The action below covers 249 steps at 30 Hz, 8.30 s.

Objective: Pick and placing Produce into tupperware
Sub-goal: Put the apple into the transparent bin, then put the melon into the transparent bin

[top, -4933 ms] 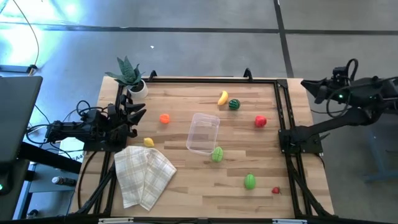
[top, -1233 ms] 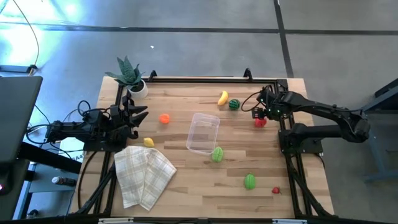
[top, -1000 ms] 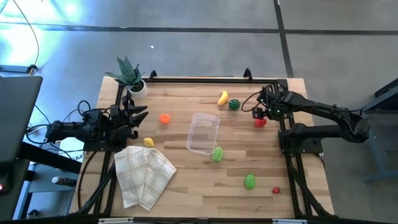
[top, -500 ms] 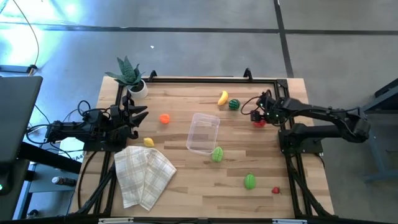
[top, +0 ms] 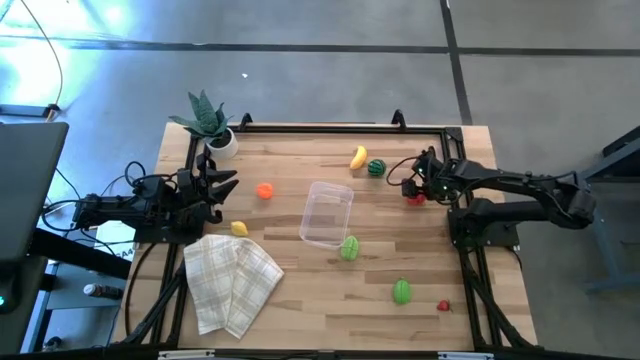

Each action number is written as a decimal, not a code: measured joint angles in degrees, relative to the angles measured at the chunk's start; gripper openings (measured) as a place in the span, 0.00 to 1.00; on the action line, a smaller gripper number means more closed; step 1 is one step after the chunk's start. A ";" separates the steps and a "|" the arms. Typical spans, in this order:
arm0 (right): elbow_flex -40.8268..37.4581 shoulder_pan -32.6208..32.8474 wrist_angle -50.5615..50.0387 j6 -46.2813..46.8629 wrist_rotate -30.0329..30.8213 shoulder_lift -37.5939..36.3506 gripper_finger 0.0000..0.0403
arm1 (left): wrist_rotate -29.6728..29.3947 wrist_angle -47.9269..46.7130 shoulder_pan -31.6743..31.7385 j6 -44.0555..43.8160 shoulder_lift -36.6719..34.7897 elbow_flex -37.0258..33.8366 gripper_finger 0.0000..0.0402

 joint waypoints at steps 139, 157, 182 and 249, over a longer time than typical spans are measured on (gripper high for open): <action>61.81 30.40 -0.49 -50.34 -2.82 56.46 0.64 | 0.00 -0.31 0.01 0.00 0.00 0.00 0.28; 61.81 30.26 0.94 -54.45 1.98 59.25 0.64 | 0.00 -3.73 0.00 -0.02 0.00 0.00 0.28; 61.81 30.23 2.03 -55.54 6.21 59.25 0.65 | 0.00 -15.12 0.00 0.00 -0.02 0.00 0.28; 82.12 30.02 -29.94 -51.49 1.97 54.12 0.78 | -0.01 -16.65 0.02 0.00 -0.02 0.00 0.28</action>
